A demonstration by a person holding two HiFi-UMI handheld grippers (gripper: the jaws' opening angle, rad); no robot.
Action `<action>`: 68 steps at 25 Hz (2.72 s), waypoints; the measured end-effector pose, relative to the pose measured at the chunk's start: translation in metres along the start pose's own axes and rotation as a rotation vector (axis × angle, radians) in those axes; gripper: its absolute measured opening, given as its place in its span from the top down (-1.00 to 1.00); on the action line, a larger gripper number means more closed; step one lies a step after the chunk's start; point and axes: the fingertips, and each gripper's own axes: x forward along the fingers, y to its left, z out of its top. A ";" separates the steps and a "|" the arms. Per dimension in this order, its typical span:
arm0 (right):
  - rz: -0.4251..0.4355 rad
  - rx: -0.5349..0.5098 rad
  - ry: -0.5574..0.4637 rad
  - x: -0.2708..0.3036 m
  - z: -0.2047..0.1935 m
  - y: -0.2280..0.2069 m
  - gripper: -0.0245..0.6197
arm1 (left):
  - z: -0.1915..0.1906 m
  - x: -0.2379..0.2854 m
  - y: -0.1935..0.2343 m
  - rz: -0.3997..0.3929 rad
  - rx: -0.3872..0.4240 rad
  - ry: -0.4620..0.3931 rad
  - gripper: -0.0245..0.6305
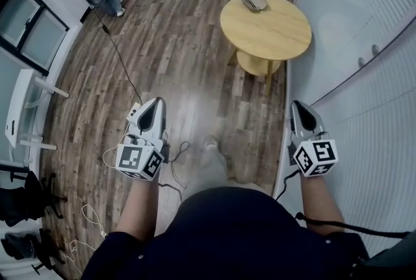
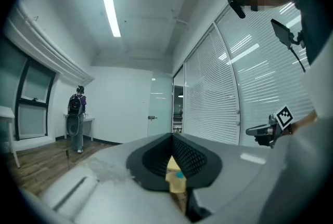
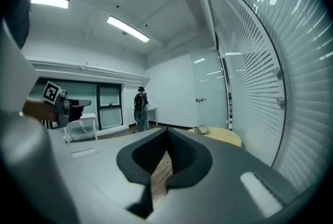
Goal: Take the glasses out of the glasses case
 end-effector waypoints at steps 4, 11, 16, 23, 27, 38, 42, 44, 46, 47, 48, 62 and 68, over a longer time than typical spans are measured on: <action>0.006 -0.042 -0.003 0.031 0.009 0.006 0.90 | 0.000 0.042 0.022 -0.026 0.023 -0.003 0.91; 0.031 -0.096 0.004 0.105 0.031 0.006 0.90 | 0.004 0.124 0.064 -0.110 0.011 -0.018 0.91; 0.014 -0.069 0.004 0.161 0.049 0.003 0.90 | 0.022 0.166 0.104 -0.150 -0.028 -0.043 0.91; -0.007 -0.044 -0.082 0.243 0.081 0.005 0.90 | 0.032 0.232 0.168 -0.180 -0.031 -0.033 0.91; -0.022 -0.001 -0.109 0.263 0.080 0.000 0.90 | 0.040 0.272 0.188 -0.194 -0.068 -0.065 0.91; -0.139 0.071 -0.189 0.303 0.089 -0.061 0.90 | 0.021 0.348 0.176 -0.252 -0.048 -0.003 0.91; -0.142 0.088 -0.210 0.344 0.092 -0.086 0.90 | 0.025 0.379 0.188 -0.237 -0.008 0.002 0.91; -0.149 0.108 -0.223 0.368 0.096 -0.102 0.90 | 0.032 0.399 0.200 -0.214 0.004 -0.001 0.91; -0.143 0.126 -0.210 0.394 0.096 -0.114 0.90 | 0.038 0.418 0.213 -0.182 0.008 -0.007 0.91; -0.141 0.131 -0.199 0.406 0.095 -0.119 0.90 | 0.040 0.427 0.219 -0.169 0.008 -0.008 0.91; -0.139 0.136 -0.189 0.419 0.094 -0.123 0.90 | 0.039 0.435 0.226 -0.161 0.008 -0.005 0.91; -0.103 0.112 -0.064 0.583 0.116 -0.223 0.90 | 0.036 0.614 0.273 -0.109 -0.025 0.036 0.91; -0.010 0.162 0.017 0.640 0.116 -0.260 0.90 | 0.041 0.692 0.256 -0.144 0.031 0.052 0.91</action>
